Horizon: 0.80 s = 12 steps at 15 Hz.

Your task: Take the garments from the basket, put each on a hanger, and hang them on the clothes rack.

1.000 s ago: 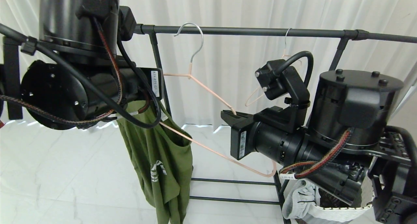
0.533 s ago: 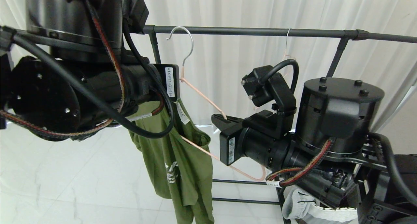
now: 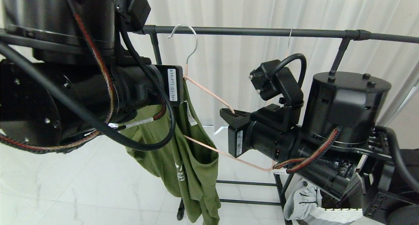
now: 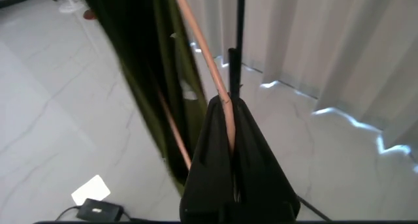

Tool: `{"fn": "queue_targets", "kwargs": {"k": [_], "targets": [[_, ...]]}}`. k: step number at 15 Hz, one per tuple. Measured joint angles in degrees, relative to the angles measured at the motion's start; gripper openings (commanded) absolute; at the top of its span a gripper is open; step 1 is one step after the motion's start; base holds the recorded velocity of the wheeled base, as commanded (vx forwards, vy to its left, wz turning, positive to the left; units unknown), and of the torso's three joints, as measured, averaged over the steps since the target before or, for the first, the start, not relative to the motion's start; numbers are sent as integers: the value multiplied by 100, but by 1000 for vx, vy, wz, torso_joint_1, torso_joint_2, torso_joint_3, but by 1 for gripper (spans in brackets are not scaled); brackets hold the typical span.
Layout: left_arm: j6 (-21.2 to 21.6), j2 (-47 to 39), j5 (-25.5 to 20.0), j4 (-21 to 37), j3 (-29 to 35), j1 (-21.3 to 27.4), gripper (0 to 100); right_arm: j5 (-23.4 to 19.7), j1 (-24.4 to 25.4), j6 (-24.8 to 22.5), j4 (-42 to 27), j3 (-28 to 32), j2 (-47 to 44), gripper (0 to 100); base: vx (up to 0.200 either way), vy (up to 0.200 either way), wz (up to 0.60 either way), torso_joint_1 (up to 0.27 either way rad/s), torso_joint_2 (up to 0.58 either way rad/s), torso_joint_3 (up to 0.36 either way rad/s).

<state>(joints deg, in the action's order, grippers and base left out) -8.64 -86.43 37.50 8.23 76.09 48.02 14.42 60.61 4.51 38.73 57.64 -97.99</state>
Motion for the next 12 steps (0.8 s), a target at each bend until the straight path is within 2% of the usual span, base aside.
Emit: {"fn": "queue_targets", "kwargs": {"k": [4,10,11,12], "targets": [[-9,160,0,-57,-269,208,0,5,-321,-288,229,-23,182,0,0,0,0,0,0,0],[219,317,2,-57,-644,396,0,9,-332,-530,599,-20,284,0,0,0,0,0,0,0],[230,330,0,-55,-663,402,100,9,-299,-530,602,-17,306,0,0,0,0,0,0,0],[233,335,0,-44,-672,413,100,13,-271,-529,622,-12,330,0,0,0,0,0,0,0]]}}
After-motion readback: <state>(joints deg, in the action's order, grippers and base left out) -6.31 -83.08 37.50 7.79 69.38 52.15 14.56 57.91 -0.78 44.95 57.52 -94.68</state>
